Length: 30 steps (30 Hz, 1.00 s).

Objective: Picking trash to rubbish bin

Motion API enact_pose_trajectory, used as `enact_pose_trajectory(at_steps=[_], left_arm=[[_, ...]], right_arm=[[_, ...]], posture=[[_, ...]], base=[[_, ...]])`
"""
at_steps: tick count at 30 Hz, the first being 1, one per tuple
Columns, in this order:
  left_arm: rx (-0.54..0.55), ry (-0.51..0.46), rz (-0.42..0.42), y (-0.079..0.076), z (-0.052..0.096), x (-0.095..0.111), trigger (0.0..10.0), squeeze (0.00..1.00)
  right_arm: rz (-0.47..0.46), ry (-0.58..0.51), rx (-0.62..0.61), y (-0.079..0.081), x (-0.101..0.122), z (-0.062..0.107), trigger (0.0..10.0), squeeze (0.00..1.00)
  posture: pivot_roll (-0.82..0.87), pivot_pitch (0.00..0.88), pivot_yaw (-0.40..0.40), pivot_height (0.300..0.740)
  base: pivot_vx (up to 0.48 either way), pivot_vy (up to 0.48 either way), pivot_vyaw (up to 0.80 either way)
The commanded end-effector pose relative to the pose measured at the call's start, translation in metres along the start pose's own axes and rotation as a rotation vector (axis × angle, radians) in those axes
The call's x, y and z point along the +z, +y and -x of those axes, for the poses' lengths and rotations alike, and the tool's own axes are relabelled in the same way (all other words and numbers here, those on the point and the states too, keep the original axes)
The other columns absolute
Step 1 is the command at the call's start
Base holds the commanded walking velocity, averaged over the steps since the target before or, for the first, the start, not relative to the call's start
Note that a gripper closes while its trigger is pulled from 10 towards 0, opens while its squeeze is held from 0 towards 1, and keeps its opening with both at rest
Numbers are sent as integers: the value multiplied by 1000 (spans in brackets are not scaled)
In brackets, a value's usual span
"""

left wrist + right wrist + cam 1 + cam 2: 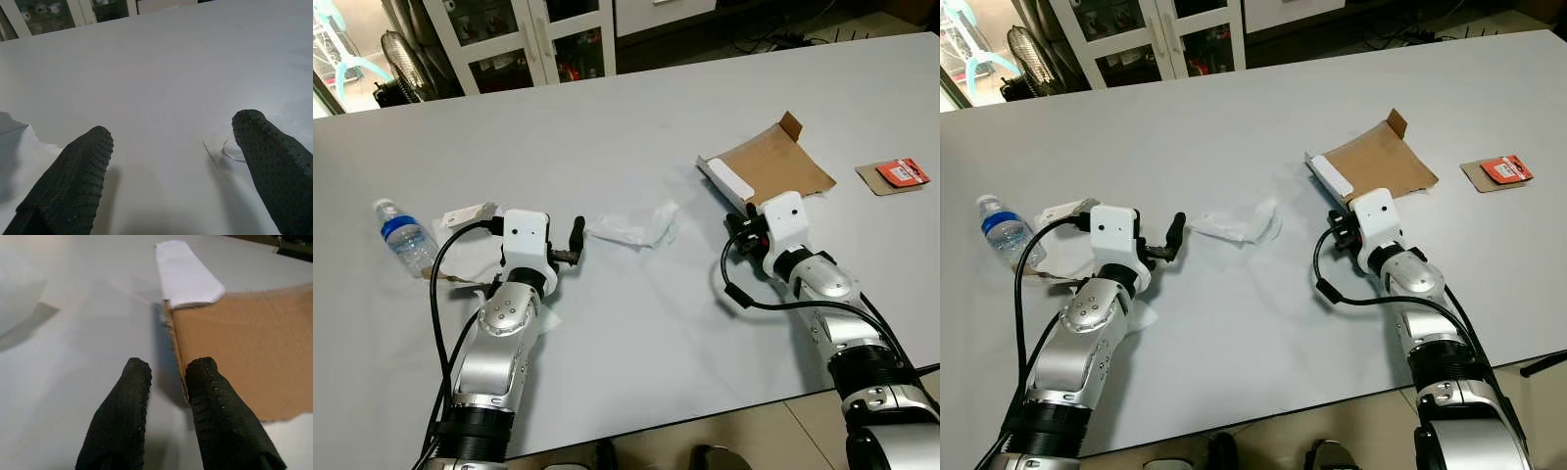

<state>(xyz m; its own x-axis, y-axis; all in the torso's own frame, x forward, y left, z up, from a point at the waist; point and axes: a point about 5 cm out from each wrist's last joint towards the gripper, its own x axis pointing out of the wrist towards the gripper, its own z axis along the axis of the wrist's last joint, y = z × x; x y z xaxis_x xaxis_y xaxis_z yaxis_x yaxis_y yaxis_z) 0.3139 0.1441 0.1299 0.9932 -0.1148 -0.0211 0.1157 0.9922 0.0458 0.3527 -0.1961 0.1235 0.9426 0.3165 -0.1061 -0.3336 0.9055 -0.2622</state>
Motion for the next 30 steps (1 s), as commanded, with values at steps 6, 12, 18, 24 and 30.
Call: enact_pose_trajectory(at_steps=[6, 12, 18, 24, 30], left_arm=[[16, 6, 0, 2, 0, 0, 10000, 0], [22, 6, -1, 3, 0, 0, 10000, 0], [23, 4, 2, 3, 0, 0, 10000, 0], [20, 2, 4, 2, -1, 0, 10000, 0], [18, 3, 5, 1, -1, 0, 10000, 0]], right_arm=[[-1, -3, -8, 1, -2, -1, 0, 0], [3, -10, -33, 1, -1, -1, 0, 0], [0, -6, -41, 2, -4, 0, 0, 0], [-1, -12, -61, 2, -4, 1, 0, 0], [4, -18, -125, 7, -5, 4, 0, 0]], posture=[[-24, 163, 81, 740], [-22, 161, 77, 740], [-27, 159, 76, 740], [-31, 160, 75, 740], [-34, 159, 74, 740]], base=[[0, 0, 0], [0, 0, 0], [0, 0, 0], [0, 0, 0], [0, 0, 0]])
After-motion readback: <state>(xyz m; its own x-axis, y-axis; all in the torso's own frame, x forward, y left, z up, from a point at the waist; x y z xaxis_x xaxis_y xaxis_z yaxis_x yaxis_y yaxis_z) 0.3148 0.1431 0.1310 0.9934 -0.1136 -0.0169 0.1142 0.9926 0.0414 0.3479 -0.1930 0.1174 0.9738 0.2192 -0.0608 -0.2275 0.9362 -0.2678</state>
